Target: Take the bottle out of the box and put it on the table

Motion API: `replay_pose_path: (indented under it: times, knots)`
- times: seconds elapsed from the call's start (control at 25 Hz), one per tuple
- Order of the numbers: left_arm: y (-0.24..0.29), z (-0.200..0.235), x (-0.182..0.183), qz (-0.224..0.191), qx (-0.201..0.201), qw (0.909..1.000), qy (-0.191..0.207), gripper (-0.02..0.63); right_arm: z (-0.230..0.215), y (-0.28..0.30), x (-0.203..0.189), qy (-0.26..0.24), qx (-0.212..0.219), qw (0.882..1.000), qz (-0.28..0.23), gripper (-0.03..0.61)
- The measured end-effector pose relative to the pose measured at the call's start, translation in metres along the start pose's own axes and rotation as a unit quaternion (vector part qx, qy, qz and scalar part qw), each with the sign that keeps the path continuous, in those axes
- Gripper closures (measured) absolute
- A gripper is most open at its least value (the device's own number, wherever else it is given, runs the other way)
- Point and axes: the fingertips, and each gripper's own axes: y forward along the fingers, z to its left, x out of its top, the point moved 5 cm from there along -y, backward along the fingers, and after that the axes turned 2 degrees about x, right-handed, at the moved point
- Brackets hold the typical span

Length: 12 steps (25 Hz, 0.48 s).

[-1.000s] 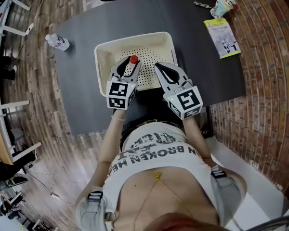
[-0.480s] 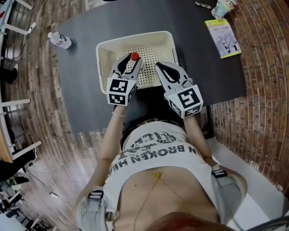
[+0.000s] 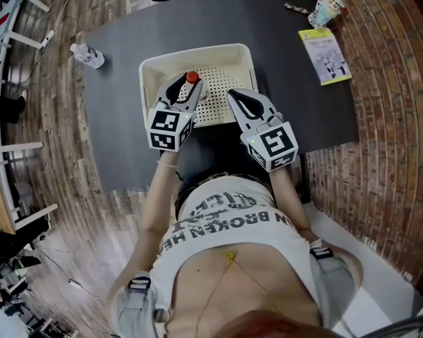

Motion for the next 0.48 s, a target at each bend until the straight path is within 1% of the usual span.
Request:
replay_pose_path:
  times: [0.24, 0.48]
  knots:
    - [-0.02, -0.001, 0.04, -0.025, -0.002, 0.9997, 0.002, 0.469, -0.001, -0.003, 0.003, -0.004, 0.005, 1.0, -0.002, 0.568]
    - [-0.037, -0.002, 0.073, -0.027, -0.008, 0.9995, 0.015, 0.469, 0.004, 0.0, 0.004, -0.005, 0.011, 1.0, -0.002, 0.568]
